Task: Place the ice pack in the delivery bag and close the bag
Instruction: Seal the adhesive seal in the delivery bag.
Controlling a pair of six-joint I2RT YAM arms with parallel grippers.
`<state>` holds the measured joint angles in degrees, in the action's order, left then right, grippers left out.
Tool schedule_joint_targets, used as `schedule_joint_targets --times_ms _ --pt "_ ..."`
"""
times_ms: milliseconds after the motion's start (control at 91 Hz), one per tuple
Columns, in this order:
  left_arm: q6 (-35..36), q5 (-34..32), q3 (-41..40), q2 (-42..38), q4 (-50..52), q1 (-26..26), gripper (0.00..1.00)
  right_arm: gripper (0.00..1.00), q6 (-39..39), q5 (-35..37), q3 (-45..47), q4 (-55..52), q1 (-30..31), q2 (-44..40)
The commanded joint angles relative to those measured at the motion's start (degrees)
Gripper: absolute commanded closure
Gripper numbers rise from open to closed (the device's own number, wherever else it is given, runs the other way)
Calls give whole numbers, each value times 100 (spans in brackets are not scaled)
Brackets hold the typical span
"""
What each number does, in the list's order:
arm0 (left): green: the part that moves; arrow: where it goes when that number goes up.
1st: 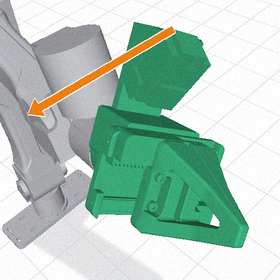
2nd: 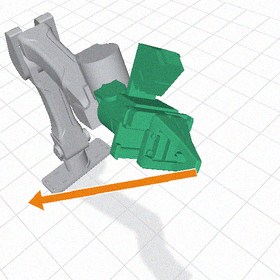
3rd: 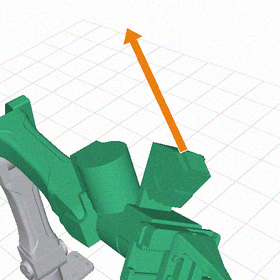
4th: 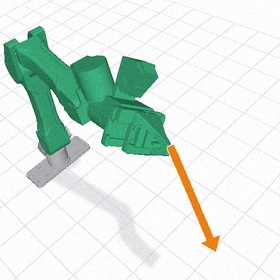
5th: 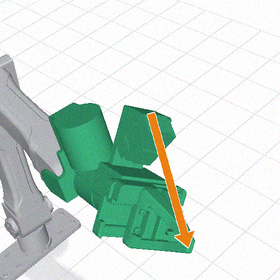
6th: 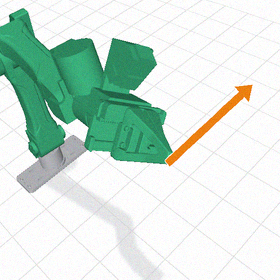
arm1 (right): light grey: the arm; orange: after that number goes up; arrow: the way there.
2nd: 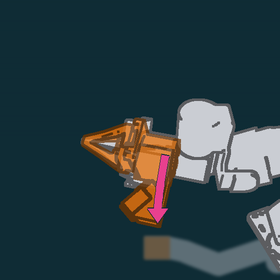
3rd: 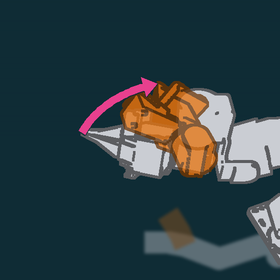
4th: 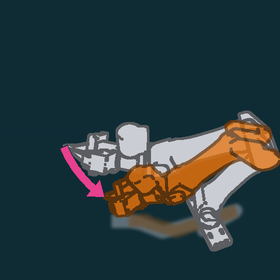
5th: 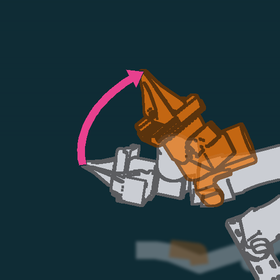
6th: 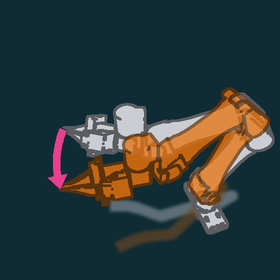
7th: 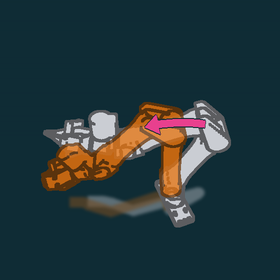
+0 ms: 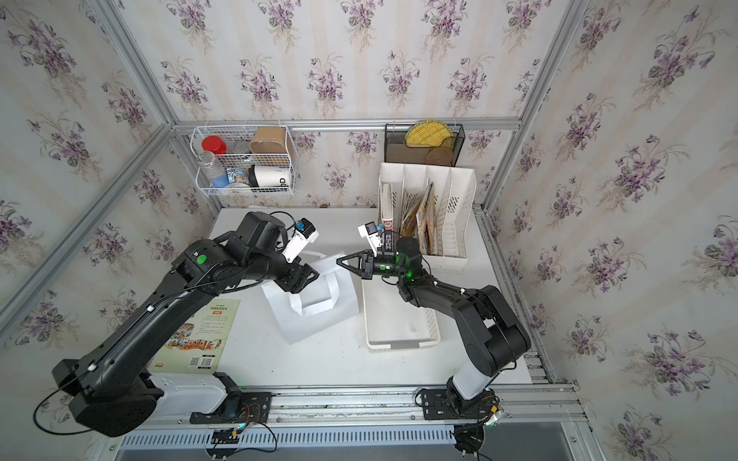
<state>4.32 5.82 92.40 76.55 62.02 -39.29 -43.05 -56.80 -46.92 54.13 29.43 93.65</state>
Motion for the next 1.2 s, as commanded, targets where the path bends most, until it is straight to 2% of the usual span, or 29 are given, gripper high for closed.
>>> schedule_joint_targets --times_ms 0,110,198,396,484,560,648,835,912,1033,1187 --pt "435 193 -32 189 -85 133 28 100 104 -65 -41 84 42 -9" --pt "494 366 -81 297 -225 395 28 100 97 -104 -80 78 85 20" --pt "510 886 -214 307 -376 594 28 100 100 -110 -118 68 98 14" --pt "710 1243 -462 364 -542 622 28 100 130 -178 -236 -16 97 101" --pt "765 1265 -577 404 -600 624 31 100 130 -183 -268 -21 98 138" --pt "732 1188 -648 406 -679 728 38 100 127 -179 -302 -28 256 173" --pt "597 1303 -641 642 -700 950 51 100 121 -217 -357 -34 312 220" --pt "591 1853 -599 855 -656 1143 56 100 104 -244 -429 -47 323 276" --pt "645 2010 -629 857 -646 1143 65 100 110 -245 -472 -64 323 309" --pt "674 2171 -716 794 -657 1143 73 100 112 -220 -547 -93 326 381" --pt "691 2294 -732 747 -593 1143 95 100 147 -206 -649 -176 321 453"
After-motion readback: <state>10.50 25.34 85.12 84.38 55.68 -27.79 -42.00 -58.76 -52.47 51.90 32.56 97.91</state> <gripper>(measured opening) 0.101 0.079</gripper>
